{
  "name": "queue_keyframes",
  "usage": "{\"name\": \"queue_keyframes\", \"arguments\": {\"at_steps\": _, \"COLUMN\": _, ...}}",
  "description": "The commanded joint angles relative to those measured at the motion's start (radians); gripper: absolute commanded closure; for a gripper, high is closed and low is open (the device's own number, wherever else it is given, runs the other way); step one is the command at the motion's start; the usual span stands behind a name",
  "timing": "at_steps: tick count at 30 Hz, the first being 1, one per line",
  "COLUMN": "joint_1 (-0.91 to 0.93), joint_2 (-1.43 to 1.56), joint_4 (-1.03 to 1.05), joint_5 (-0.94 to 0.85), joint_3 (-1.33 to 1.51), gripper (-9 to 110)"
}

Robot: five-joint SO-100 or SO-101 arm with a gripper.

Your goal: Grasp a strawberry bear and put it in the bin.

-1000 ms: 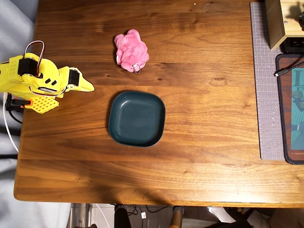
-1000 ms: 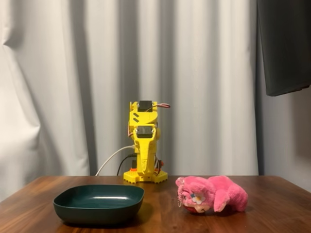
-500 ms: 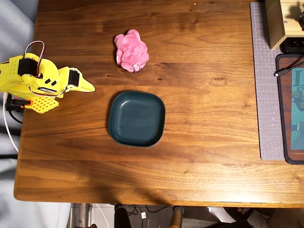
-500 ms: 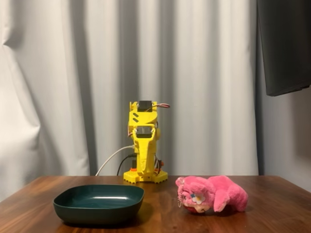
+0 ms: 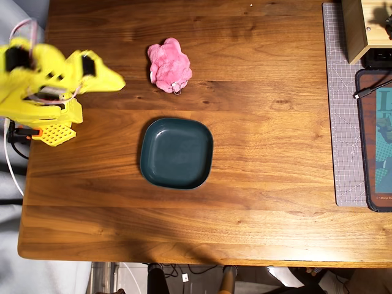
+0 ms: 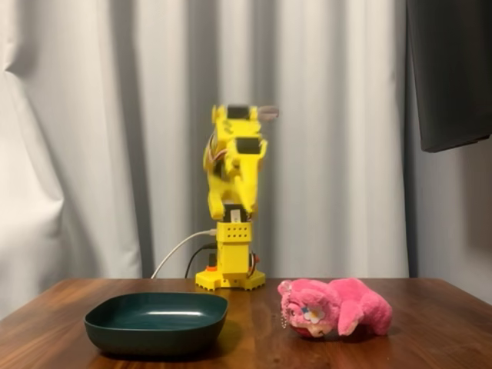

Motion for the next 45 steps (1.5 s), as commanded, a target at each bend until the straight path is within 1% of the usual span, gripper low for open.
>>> {"name": "queue_keyframes", "arguments": {"at_steps": 1, "joint_1": 0.104, "joint_2": -0.115, "joint_4": -0.054, "joint_5": 0.021, "joint_3": -0.114, "gripper": 90}}
{"name": "queue_keyframes", "arguments": {"at_steps": 4, "joint_1": 0.130, "joint_2": -0.215, "joint_4": -0.063, "joint_5": 0.021, "joint_3": -0.179, "gripper": 83}}
{"name": "queue_keyframes", "arguments": {"at_steps": 7, "joint_1": 0.123, "joint_2": -0.341, "joint_4": -0.069, "joint_5": 0.021, "joint_3": -0.258, "gripper": 80}}
{"name": "queue_keyframes", "arguments": {"at_steps": 9, "joint_1": 0.121, "joint_2": -0.407, "joint_4": -0.072, "joint_5": 0.021, "joint_3": -0.296, "gripper": 71}}
{"name": "queue_keyframes", "arguments": {"at_steps": 12, "joint_1": 0.135, "joint_2": -0.483, "joint_4": -0.069, "joint_5": 0.021, "joint_3": -0.327, "gripper": 52}}
{"name": "queue_keyframes", "arguments": {"at_steps": 14, "joint_1": 0.137, "joint_2": -0.520, "joint_4": -0.080, "joint_5": 0.021, "joint_3": -0.334, "gripper": 47}}
{"name": "queue_keyframes", "arguments": {"at_steps": 19, "joint_1": 0.123, "joint_2": -0.615, "joint_4": -0.155, "joint_5": 0.021, "joint_3": -0.322, "gripper": 49}}
{"name": "queue_keyframes", "arguments": {"at_steps": 32, "joint_1": 0.195, "joint_2": -0.868, "joint_4": -0.232, "joint_5": 0.025, "joint_3": -0.336, "gripper": 50}}
{"name": "queue_keyframes", "arguments": {"at_steps": 45, "joint_1": 0.238, "joint_2": -0.916, "joint_4": -0.265, "joint_5": 0.044, "joint_3": -0.313, "gripper": 52}}
